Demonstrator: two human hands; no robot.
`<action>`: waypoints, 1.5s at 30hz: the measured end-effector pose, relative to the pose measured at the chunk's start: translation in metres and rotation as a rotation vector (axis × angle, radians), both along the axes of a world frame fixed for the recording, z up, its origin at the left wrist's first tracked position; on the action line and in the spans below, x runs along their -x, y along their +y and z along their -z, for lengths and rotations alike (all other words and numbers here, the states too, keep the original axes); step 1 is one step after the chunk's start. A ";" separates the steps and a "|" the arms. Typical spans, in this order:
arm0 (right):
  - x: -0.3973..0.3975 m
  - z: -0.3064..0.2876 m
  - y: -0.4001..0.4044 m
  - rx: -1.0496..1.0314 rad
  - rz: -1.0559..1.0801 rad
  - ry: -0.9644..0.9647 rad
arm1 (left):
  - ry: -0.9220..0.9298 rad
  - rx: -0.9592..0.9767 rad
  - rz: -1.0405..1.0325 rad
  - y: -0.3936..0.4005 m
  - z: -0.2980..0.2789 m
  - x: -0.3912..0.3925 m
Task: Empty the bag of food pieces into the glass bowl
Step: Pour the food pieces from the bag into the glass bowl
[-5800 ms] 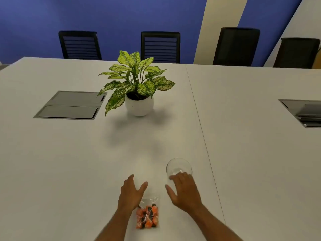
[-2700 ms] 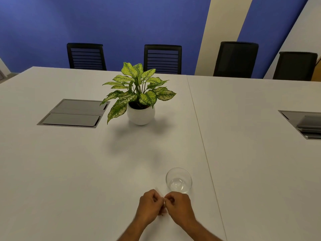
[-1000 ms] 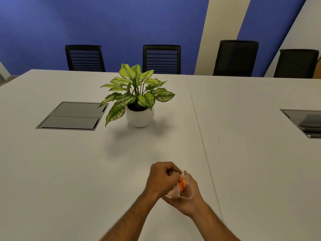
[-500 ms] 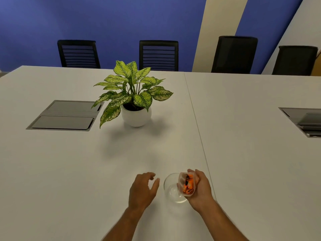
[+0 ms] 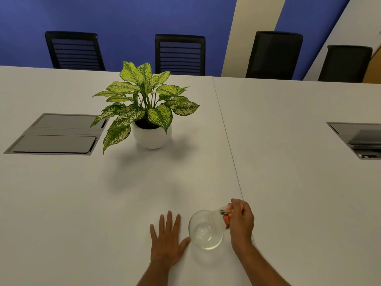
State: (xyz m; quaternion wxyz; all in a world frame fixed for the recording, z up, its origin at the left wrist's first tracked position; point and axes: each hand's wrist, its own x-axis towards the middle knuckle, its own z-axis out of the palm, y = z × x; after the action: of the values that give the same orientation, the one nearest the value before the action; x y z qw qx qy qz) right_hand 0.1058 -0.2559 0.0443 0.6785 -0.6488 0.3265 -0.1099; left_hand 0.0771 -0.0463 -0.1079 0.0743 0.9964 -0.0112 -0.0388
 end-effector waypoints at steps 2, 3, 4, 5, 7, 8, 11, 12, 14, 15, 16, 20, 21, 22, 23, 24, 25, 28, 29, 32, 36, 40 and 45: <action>0.000 0.000 0.004 0.093 -0.042 -0.033 | 0.005 -0.020 -0.005 -0.002 0.007 -0.002; -0.001 0.003 0.006 0.124 -0.075 -0.050 | 0.005 -0.028 -0.003 -0.002 0.010 -0.003; -0.001 0.003 0.009 0.160 -0.111 -0.066 | -0.005 -0.036 0.001 -0.002 0.012 -0.004; -0.001 0.007 0.010 0.209 -0.153 -0.078 | -0.012 -0.042 0.002 -0.002 0.014 -0.004; 0.000 0.014 0.013 0.376 -0.226 -0.105 | -0.025 -0.047 0.008 -0.001 0.017 -0.004; 0.001 0.015 0.014 0.470 -0.250 -0.125 | -0.028 -0.048 0.010 -0.001 0.017 -0.005; 0.005 0.007 0.021 0.705 -0.315 -0.269 | -0.021 -0.044 0.006 -0.002 0.018 -0.005; 0.007 0.004 0.023 0.763 -0.346 -0.314 | -0.022 -0.040 0.005 -0.002 0.018 -0.005; 0.008 0.005 0.023 0.863 -0.404 -0.384 | -0.018 -0.028 0.002 -0.002 0.018 -0.005; 0.008 0.007 0.023 0.904 -0.425 -0.413 | -0.014 -0.023 0.001 -0.002 0.017 -0.005; 0.008 0.008 0.023 0.937 -0.442 -0.439 | -0.013 -0.023 0.001 -0.002 0.017 -0.005; 0.009 0.010 0.026 1.041 -0.500 -0.529 | -0.022 -0.022 -0.001 -0.002 0.017 -0.005; 0.009 0.012 0.027 1.058 -0.510 -0.542 | -0.022 -0.023 -0.001 -0.002 0.017 -0.005; 0.010 0.014 0.027 1.072 -0.519 -0.551 | -0.023 -0.025 0.000 -0.002 0.017 -0.005; 0.011 0.016 0.027 1.079 -0.527 -0.556 | -0.016 -0.024 0.001 -0.002 0.016 -0.005; 0.012 0.017 0.027 1.078 -0.534 -0.551 | -0.011 -0.023 0.003 -0.002 0.015 -0.006; 0.012 0.018 0.027 1.076 -0.539 -0.542 | -0.002 -0.024 0.004 -0.002 0.014 -0.006; 0.013 0.018 0.027 1.077 -0.549 -0.512 | 0.005 -0.028 0.009 -0.002 0.014 -0.006; 0.013 0.018 0.027 1.078 -0.557 -0.503 | 0.015 -0.029 0.008 -0.002 0.013 -0.007; 0.012 0.013 0.027 1.049 -0.557 -0.476 | 0.029 -0.012 0.026 0.000 0.010 -0.006; 0.010 0.000 0.027 0.828 -0.443 -0.420 | 0.163 0.039 0.040 0.002 0.002 -0.005; 0.008 -0.024 0.030 0.344 -0.185 -0.230 | 0.204 0.244 -0.017 0.008 -0.028 -0.003; -0.007 -0.042 0.022 -0.381 0.030 0.026 | -0.073 0.642 -0.248 0.001 -0.075 -0.004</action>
State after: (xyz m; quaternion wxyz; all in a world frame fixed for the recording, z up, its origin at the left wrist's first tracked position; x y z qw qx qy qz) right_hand 0.1132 -0.2337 0.0865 0.7830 -0.5051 0.3598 -0.0482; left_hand 0.0811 -0.0456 -0.0331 0.3877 0.9167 0.0958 0.0116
